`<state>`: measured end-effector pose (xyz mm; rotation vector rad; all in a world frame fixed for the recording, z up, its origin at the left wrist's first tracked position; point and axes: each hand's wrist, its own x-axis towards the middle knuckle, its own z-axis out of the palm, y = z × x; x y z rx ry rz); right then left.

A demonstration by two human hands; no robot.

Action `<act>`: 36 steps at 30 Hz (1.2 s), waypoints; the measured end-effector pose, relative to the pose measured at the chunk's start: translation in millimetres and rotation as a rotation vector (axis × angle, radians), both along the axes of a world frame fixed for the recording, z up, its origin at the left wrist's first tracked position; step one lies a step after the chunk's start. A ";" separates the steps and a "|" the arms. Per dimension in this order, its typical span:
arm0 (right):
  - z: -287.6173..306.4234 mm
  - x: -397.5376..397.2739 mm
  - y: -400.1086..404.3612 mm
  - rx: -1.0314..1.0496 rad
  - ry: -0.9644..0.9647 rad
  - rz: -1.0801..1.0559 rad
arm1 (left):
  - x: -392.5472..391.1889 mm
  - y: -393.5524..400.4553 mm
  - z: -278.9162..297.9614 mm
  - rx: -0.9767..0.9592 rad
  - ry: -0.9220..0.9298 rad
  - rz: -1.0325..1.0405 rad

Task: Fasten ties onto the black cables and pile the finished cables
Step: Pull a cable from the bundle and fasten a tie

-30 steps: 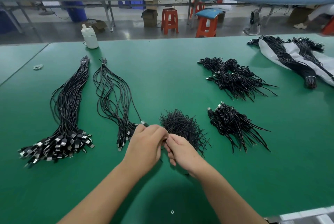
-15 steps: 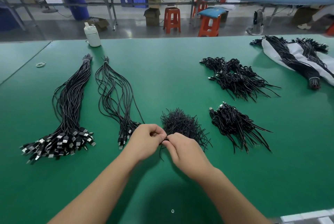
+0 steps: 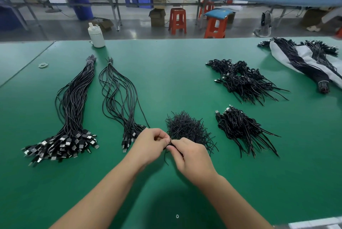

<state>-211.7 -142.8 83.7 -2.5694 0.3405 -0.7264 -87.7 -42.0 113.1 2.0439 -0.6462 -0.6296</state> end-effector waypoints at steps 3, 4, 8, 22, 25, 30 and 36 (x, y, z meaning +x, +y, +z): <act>2.7 0.1 -2.5 -0.100 -0.025 0.002 | 1.7 2.7 -1.3 -0.063 0.117 0.014; 3.3 0.1 -3.6 -0.142 -0.026 0.004 | 1.9 3.8 -2.2 -0.072 0.138 0.024; 1.5 0.7 -6.4 -0.227 -0.021 0.026 | 4.4 6.6 -8.6 -0.081 0.168 0.095; 0.0 7.7 -12.0 -0.385 0.068 0.053 | 10.0 2.2 6.7 0.261 -0.269 -0.170; 1.6 7.8 -11.3 -0.430 0.106 0.033 | 11.0 0.0 9.2 0.304 -0.331 -0.184; 2.9 9.8 -11.5 -0.469 0.146 0.012 | 3.9 -2.8 6.8 0.361 -0.501 -0.187; -0.1 12.7 -13.6 -0.497 0.168 0.018 | -2.1 -4.2 -0.1 0.357 -0.570 -0.149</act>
